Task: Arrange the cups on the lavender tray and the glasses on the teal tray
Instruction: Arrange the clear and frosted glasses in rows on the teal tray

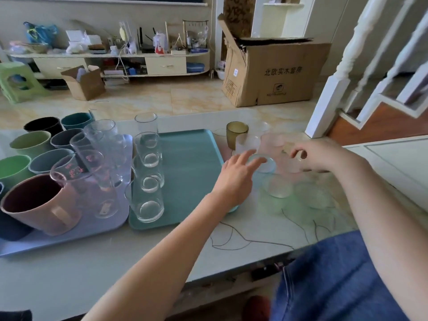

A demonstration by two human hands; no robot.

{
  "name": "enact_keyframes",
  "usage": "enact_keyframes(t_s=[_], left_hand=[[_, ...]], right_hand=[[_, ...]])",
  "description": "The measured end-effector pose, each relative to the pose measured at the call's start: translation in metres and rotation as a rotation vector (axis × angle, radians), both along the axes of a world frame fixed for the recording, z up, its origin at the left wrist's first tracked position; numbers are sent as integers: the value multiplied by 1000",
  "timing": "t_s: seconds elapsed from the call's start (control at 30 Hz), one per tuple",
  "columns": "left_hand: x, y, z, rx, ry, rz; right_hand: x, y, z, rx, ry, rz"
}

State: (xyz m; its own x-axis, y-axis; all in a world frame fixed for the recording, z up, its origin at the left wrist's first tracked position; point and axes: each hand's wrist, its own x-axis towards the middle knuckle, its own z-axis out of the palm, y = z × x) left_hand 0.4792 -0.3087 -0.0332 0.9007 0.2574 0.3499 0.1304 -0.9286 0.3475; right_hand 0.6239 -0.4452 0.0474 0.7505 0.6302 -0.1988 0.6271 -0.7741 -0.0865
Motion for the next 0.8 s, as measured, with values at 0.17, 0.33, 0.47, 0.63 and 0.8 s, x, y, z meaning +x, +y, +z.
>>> enact_keyframes(t_s=[0.17, 0.33, 0.47, 0.63, 0.8], left_hand=[[40, 2, -6, 176, 180, -43], [36, 11, -17, 213, 90, -58], [19, 22, -9, 173, 41, -31], [0, 40, 10, 133, 3, 33], [-13, 56, 22, 138, -32, 120]], right_hand=[[15, -2, -30, -106, 128, 17], [19, 4, -49, 6, 82, 90], [19, 7, -55, 75, 46, 118], [21, 11, -62, 177, 118, 74], [17, 11, -58, 226, 62, 102]])
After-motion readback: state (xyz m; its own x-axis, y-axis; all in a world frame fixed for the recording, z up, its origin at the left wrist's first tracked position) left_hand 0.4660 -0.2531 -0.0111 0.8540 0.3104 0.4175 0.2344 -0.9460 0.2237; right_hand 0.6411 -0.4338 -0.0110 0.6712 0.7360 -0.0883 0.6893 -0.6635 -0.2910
